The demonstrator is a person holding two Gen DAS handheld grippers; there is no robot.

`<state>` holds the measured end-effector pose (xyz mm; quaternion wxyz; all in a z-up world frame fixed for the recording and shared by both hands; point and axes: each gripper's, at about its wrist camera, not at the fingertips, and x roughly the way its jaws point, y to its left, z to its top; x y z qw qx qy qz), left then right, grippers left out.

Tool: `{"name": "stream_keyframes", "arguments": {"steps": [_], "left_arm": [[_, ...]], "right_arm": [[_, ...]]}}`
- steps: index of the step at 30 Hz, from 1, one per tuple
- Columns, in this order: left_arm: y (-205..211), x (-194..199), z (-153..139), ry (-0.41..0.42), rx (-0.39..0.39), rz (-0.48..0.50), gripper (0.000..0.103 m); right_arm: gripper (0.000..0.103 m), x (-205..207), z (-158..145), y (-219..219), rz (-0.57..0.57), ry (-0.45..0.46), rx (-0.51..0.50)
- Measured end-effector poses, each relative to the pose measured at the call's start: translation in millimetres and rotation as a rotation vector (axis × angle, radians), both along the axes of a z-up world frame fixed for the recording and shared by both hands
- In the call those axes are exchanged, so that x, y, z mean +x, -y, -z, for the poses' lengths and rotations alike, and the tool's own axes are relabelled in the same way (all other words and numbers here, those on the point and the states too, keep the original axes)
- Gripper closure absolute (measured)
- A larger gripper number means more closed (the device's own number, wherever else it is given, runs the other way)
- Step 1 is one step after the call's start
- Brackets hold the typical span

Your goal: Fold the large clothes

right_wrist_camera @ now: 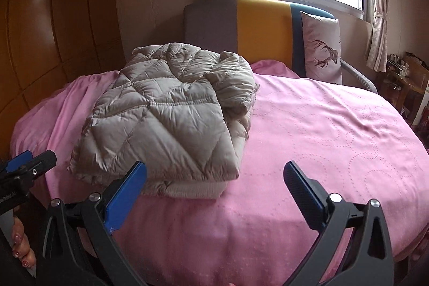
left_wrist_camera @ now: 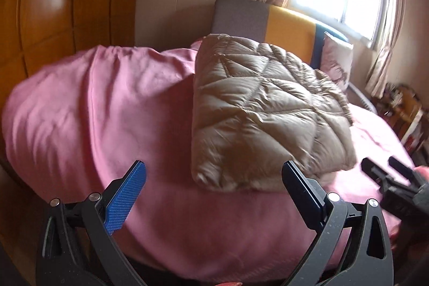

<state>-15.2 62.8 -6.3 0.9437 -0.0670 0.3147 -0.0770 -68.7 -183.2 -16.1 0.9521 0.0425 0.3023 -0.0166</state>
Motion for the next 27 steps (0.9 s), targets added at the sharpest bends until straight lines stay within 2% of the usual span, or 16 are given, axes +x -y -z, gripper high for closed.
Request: {"name": "stream_keyframes", "arguments": {"steps": [2,6,10,17,27], "left_arm": [[-1,-7,-2,0.005,0.012,-0.006,0.003],[5,-23,-5,0.029,0.098,-0.031,0.003],[8,-31,-4,0.037,0.141,-0.027,0.003],[5,-37,-3,0.051,0.138,-0.031,0.003],[6,-29,5,0.001,0.134,-0.032,0.003]], "right_arm": [[0.002,-8,2,-5,-0.01,-0.014,-0.007],[0.002,-16,7,-12,-0.03,-0.057,-0.006],[0.002,-22,9,-18,-0.036,-0.068,-0.005],[0.002,-26,9,-17,-0.017,-0.07,0.002],[0.002,-34,7,-14,-0.008,-0.073,0.012]]}}
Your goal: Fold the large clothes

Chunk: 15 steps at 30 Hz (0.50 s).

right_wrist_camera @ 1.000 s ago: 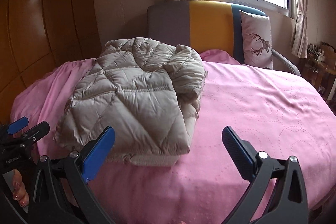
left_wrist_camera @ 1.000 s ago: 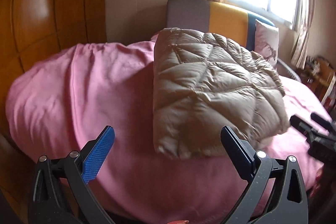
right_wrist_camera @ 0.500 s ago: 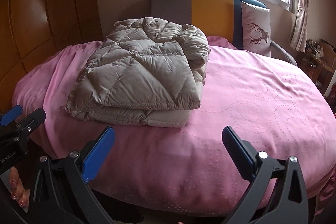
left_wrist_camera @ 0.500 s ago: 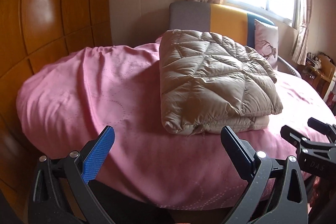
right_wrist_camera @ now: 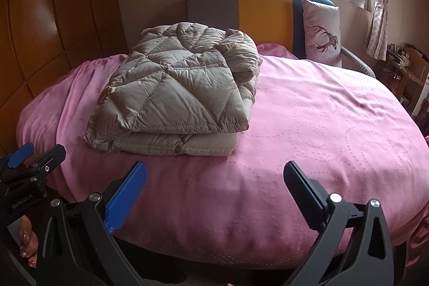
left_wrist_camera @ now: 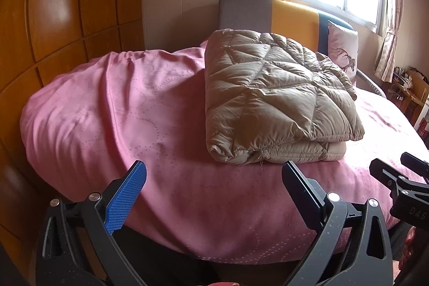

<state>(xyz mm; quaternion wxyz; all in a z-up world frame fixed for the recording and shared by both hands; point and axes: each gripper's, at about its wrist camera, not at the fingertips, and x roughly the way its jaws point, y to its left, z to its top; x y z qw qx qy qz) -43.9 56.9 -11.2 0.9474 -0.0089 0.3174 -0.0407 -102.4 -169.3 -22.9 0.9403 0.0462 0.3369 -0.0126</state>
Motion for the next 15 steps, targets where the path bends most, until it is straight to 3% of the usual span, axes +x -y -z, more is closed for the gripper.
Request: {"name": "stream_keyframes", "arguments": {"steps": [15], "left_arm": [[3.6,1.0,2.2,-0.003,-0.006,0.007,0.003]], "right_arm": [[0.002,2.9,3.8,2.8,-0.001,-0.016,0.012]]}}
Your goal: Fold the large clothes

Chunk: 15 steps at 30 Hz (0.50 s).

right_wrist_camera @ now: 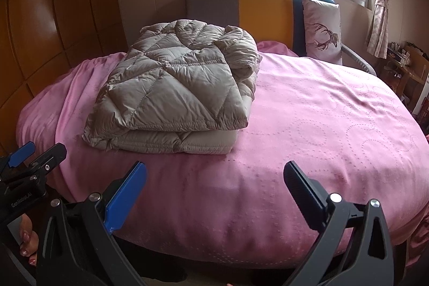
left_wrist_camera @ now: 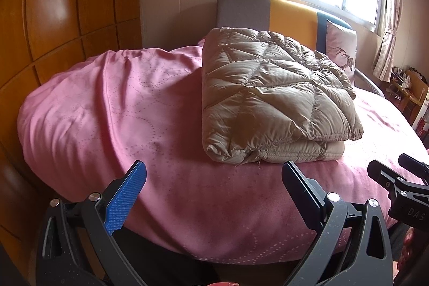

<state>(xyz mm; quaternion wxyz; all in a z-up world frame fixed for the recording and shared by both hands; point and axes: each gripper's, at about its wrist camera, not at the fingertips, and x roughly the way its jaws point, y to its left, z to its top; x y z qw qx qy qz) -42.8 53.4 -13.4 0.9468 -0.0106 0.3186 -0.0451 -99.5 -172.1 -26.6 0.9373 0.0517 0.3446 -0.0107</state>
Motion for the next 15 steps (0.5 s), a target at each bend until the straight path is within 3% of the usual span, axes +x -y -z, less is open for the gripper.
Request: {"name": "stream_keyframes", "arguments": {"steps": [15], "left_arm": [[0.7,0.0,2.3,0.001,-0.007,-0.001,0.003]], "right_arm": [[0.002,1.1,0.7,0.2,-0.005,-0.002,0.0]]}}
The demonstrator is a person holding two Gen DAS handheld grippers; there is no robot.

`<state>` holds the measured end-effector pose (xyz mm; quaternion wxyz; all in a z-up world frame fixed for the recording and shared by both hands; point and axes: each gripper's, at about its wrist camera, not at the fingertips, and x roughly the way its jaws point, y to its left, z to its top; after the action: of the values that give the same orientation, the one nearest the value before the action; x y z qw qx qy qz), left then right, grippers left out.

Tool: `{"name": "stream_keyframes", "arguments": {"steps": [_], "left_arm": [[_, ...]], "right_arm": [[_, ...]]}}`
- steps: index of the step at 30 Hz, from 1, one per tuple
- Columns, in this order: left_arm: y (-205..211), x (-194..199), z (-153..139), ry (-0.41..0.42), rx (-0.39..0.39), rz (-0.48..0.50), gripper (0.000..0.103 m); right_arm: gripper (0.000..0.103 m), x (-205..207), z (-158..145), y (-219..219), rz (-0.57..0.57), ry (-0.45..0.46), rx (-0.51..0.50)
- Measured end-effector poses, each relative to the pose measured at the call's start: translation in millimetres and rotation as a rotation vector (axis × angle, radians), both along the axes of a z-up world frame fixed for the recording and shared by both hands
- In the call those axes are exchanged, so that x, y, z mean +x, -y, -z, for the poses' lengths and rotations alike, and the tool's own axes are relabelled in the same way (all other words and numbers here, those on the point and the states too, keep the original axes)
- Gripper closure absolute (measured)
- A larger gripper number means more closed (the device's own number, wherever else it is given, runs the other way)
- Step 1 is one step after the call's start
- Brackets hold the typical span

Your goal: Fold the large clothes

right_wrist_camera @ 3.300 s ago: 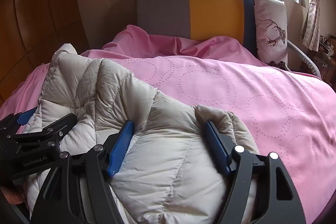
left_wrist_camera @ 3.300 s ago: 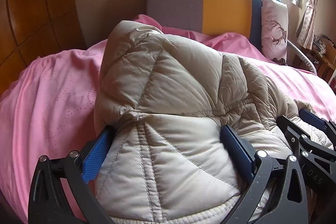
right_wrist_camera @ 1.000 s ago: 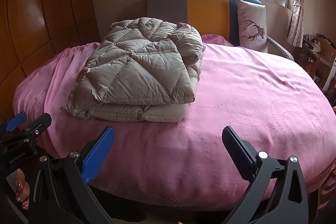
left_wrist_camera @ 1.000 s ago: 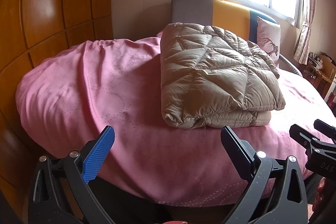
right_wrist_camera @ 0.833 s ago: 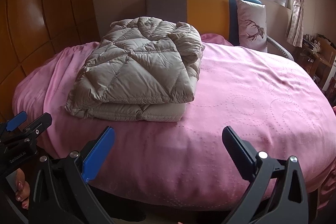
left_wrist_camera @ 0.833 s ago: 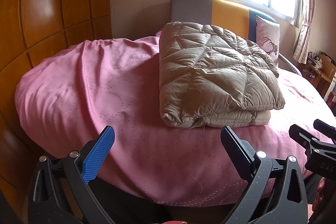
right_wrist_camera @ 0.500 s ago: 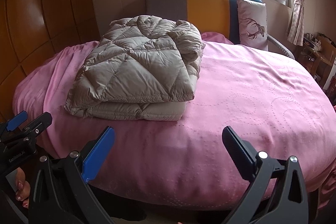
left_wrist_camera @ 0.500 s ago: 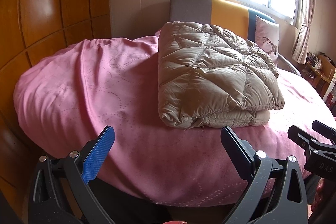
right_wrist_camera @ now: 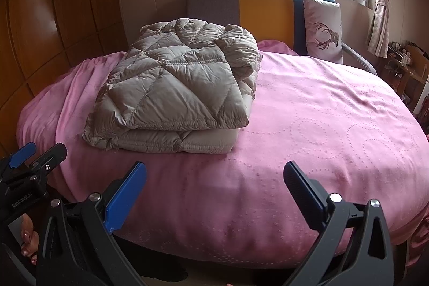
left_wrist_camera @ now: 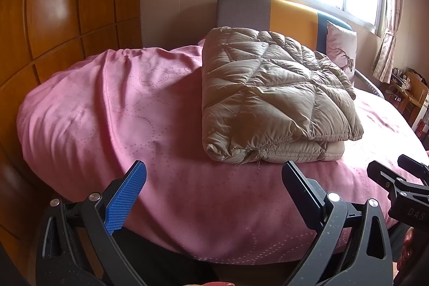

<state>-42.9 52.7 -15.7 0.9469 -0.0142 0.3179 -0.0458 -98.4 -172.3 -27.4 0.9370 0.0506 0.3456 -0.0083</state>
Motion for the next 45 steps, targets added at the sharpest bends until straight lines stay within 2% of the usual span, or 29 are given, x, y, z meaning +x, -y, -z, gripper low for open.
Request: {"name": "stream_keyframes", "arguments": {"steps": [45], "left_arm": [[3.8,-0.8,3.2,-0.001,-0.027,0.02,0.003]], "right_arm": [[0.002,3.8,8.1,2.2,-0.013,-0.035,0.018]]}}
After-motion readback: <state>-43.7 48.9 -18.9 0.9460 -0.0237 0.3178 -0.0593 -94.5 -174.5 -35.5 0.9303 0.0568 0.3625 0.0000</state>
